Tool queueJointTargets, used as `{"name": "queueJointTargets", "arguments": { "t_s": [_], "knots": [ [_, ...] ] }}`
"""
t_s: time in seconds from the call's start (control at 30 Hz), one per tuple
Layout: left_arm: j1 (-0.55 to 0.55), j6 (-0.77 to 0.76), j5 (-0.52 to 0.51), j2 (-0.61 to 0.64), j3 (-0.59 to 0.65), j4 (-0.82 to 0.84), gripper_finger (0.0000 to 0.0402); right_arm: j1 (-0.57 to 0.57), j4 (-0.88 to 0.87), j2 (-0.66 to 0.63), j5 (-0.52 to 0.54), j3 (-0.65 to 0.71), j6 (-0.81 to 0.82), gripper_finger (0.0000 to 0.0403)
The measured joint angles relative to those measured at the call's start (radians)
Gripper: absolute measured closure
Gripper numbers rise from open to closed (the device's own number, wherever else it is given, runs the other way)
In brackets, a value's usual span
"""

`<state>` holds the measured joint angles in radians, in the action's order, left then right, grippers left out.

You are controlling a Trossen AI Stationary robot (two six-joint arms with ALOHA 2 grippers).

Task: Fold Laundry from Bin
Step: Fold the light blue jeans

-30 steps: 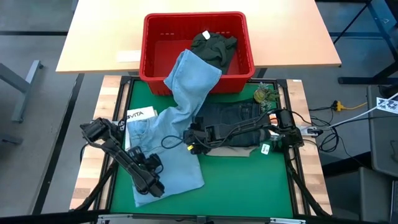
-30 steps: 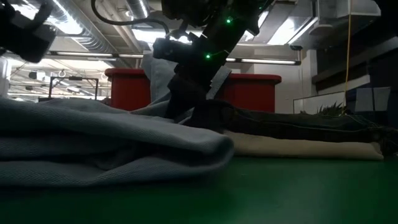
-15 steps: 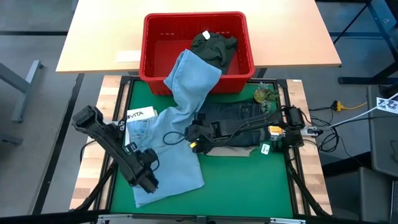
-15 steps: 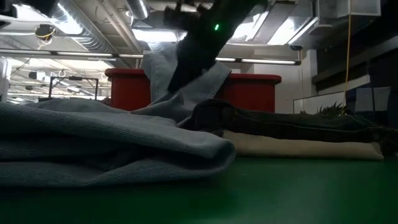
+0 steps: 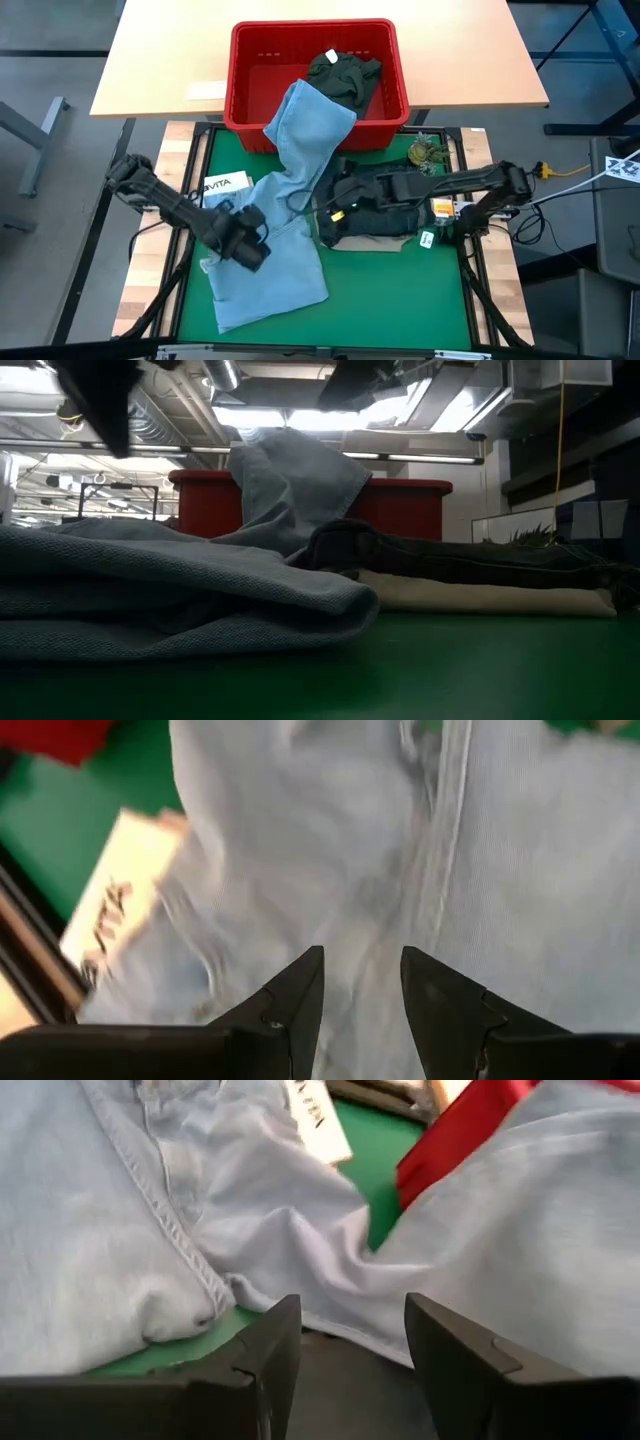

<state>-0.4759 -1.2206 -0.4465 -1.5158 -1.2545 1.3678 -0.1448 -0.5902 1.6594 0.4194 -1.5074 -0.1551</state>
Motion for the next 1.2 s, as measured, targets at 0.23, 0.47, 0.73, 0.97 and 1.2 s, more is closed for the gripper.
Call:
{"name": "queueJointTargets", "arguments": {
  "t_s": [0.23, 0.47, 0.73, 0.97, 1.2],
  "knots": [
    [0.189, 0.322, -0.015, 0.009, 0.000, -0.133, 0.0272, 0.000, -0.081, -0.100, -0.002, -0.001, 0.017, 0.0224],
    [0.351, 0.719, -0.021, 0.009, 0.000, -0.411, 0.0272, 0.001, -0.210, -0.136, -0.053, -0.001, 0.098, 0.0224],
    [0.466, 1.005, -0.048, 0.009, 0.000, -0.728, 0.0272, 0.002, -0.359, -0.135, -0.102, 0.000, 0.176, 0.0224],
    [0.547, 1.187, -0.088, 0.009, 0.000, -0.913, 0.0269, 0.001, -0.362, -0.135, -0.103, 0.000, 0.193, 0.0224],
    [0.634, 1.325, -0.105, 0.008, 0.000, -1.082, 0.0230, 0.001, -0.356, -0.135, -0.103, 0.000, 0.193, 0.0224]
  ]
}}
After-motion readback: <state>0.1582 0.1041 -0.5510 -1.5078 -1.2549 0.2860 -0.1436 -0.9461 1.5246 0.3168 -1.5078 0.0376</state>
